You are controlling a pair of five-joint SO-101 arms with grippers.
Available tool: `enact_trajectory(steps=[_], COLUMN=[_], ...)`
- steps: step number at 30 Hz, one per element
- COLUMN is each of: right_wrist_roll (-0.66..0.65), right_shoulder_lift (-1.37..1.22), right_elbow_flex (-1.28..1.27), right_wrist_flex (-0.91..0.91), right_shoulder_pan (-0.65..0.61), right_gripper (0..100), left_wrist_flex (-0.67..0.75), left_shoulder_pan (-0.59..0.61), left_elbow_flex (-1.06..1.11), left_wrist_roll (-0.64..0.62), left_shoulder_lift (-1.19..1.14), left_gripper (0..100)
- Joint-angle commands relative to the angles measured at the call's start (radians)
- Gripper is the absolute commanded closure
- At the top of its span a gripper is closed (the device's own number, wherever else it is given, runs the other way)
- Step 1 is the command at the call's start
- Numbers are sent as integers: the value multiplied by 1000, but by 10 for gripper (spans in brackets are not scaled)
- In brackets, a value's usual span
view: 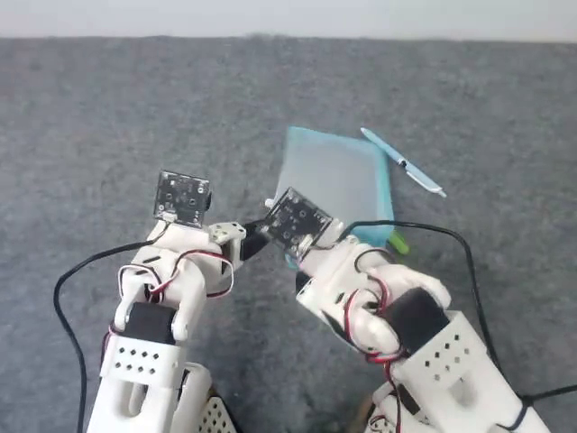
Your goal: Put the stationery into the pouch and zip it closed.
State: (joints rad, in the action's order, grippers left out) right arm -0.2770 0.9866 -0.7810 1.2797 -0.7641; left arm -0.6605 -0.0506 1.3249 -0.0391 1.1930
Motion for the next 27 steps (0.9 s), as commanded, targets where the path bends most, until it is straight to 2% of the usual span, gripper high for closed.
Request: enact_trajectory(steps=[1, 6, 13, 21, 27], right_wrist_roll=[-28, -29, -31, -55, -55], right_shoulder_lift=[45, 47, 47, 47, 42], right_elbow_flex=[11, 11, -2, -23, -25], right_wrist_flex=[24, 25, 24, 24, 24], right_shoulder_pan=[-81, -137, -142, -199, -196], right_gripper=[993, 993, 993, 993, 993], left_wrist_flex=[83, 127, 129, 166, 315], left_shoulder_pan=[11, -5, -160, -170, -170], left_elbow_flex=[4, 31, 51, 70, 147], left_wrist_roll=[-49, -49, -43, -38, 121], left_shoulder_lift=[-14, -15, -12, -14, -9], left_gripper=[602, 602, 602, 609, 788])
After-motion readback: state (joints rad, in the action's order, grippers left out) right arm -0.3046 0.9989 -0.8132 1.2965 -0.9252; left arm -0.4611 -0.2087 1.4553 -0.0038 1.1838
